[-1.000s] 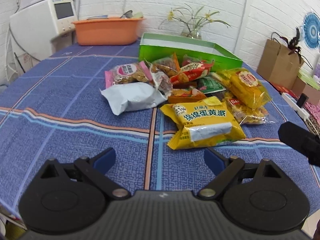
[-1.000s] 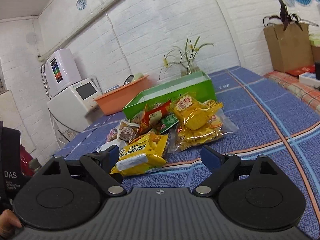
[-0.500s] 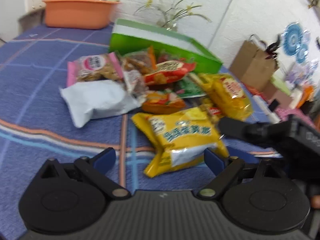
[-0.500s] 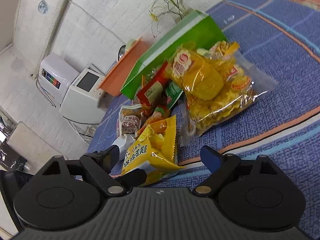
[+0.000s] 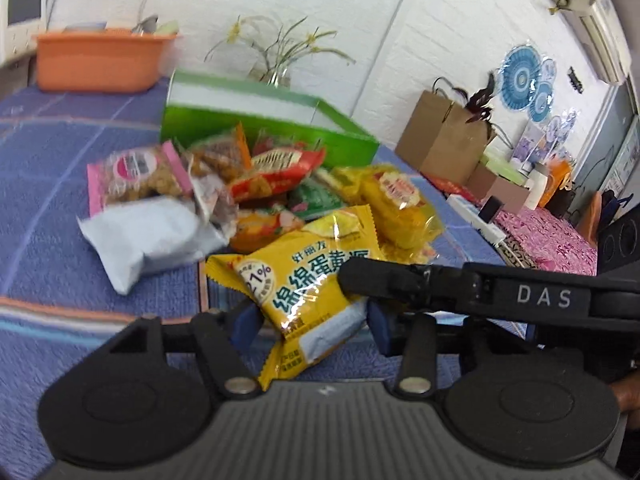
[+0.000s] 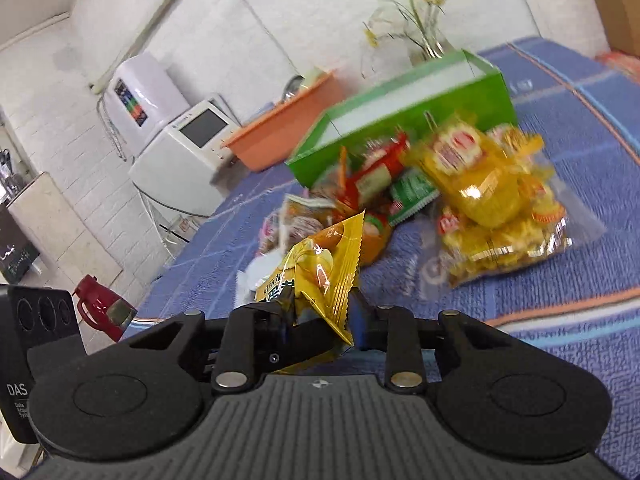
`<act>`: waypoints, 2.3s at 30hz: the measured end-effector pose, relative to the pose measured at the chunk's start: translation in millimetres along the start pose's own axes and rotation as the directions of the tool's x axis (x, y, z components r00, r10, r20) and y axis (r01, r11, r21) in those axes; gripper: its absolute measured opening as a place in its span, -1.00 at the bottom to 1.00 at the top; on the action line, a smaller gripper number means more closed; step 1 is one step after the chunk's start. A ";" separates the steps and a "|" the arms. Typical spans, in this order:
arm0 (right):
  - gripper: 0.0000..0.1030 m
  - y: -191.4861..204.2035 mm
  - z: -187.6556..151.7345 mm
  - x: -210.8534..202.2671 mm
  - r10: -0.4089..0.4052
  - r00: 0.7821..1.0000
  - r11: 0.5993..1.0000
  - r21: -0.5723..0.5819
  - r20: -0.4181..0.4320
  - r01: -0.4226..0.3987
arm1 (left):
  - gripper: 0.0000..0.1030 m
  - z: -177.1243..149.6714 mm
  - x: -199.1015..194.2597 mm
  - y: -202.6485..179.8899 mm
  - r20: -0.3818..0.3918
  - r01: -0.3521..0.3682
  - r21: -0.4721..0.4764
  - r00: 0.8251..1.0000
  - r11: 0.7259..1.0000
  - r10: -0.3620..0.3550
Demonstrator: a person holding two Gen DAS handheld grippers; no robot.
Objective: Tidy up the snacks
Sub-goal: 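Grasp the yellow egg-yolk pie bag with the left tool and drop it into the green box, then grasp the yellow bread bag with the right tool and drop it into the green box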
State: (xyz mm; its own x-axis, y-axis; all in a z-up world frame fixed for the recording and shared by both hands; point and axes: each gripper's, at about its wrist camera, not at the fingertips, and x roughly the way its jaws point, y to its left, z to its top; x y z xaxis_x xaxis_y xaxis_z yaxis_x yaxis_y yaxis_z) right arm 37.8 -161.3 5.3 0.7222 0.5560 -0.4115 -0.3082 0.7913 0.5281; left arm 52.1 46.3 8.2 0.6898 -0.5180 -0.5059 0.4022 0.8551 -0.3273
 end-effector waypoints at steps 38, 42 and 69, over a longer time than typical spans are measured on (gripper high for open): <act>1.00 -111.8 140.3 -1.5 0.002 0.990 1.000 0.026 0.142 -0.006 | 0.58 121.8 77.4 -16.2 0.195 -0.123 0.199 0.977 0.972 0.083; 1.00 -117.6 124.9 -14.9 -0.037 0.993 0.997 0.073 0.109 0.029 | 0.59 87.1 80.0 -39.2 0.078 -0.027 0.165 0.997 0.986 0.015; 0.38 -37.2 109.9 24.9 -0.019 1.000 0.963 -0.268 0.000 0.018 | 0.19 74.5 71.6 -60.4 0.077 0.038 0.205 0.995 0.978 -0.055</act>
State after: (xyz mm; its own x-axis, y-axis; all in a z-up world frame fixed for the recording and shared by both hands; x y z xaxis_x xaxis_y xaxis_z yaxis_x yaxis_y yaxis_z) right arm 135.3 -204.9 57.0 0.7282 0.5407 -0.4211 -0.4496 0.8407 0.3019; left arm 122.1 -40.7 51.3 0.7110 -0.5611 -0.4239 0.5430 0.8211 -0.1760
